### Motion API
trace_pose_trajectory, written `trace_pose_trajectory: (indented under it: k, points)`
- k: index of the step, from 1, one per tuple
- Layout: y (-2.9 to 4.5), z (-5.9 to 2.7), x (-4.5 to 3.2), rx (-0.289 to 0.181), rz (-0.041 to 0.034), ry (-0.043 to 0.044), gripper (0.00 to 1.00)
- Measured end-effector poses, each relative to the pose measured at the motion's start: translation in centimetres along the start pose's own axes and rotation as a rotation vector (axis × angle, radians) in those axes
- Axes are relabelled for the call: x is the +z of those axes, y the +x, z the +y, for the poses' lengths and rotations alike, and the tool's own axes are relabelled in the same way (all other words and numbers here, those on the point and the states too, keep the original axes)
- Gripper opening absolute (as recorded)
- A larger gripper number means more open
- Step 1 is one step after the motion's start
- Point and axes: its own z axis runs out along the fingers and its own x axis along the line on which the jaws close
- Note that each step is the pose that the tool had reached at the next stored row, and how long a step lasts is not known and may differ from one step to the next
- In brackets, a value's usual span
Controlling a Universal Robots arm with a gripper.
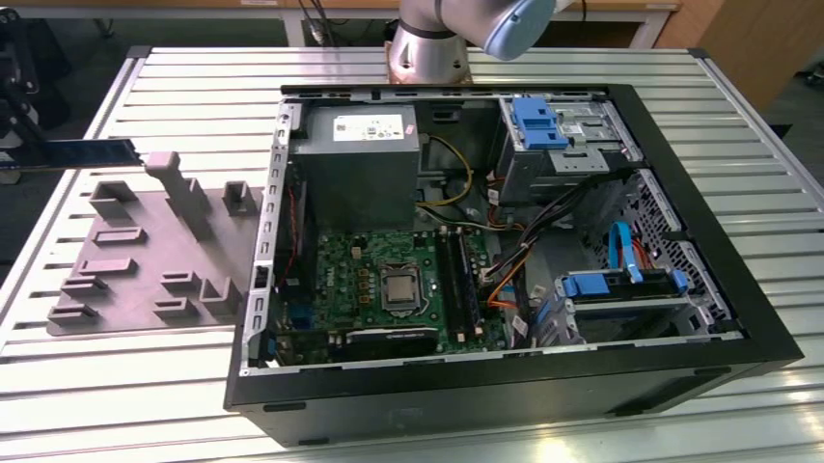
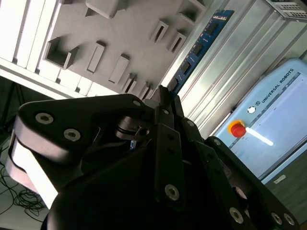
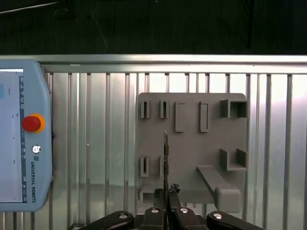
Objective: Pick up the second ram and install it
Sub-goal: 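Pick up the second ram and move it above second insertion slot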
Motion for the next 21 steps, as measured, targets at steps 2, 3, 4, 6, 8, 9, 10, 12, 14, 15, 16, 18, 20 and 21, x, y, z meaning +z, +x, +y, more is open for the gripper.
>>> trace_pose_trajectory:
  k: [2, 3, 4, 6, 8, 9, 10, 12, 14, 15, 16, 18, 20, 21]
  points:
    - [0.0, -0.26, 0.02, 0.0, -0.0001, 0.0002, 0.14]
    - [0.0, -0.39, 0.02, 0.0, 0.0, 0.0001, 0.14]
    - [0.0, -0.51, 0.02, 0.0, 0.0, 0.0, 0.14]
    - [0.0, -0.77, 0.03, 0.0, 0.0, 0.0001, 0.14]
    - [0.0, -1.01, 0.03, 0.0, 0.0, 0.0001, 0.14]
    - [0.0, -1.13, 0.04, 0.0, -0.0001, 0.0001, 0.14]
    - [0.0, -1.24, 0.04, 0.0, 0.0, 0.0, 0.14]
    - [0.0, -1.48, 0.05, 0.0, 0.0, 0.0001, 0.14]
    - [0.0, -1.71, 0.05, 0.0, 0.0, 0.0, 0.14]
    - [0.0, -1.83, 0.06, 0.0, 0.0, 0.0, 0.14]
    - [0.0, -1.94, 0.07, 0.0, -0.0001, 0.0001, 0.14]
    - [0.0, -2.15, 0.07, 0.0, 0.0, 0.0, 0.14]
    - [0.0, -2.38, 0.08, 0.0, 0.0, 0.0001, 0.14]
    - [0.0, -2.49, 0.07, 0.0, 0.0, 0.0, 0.14]
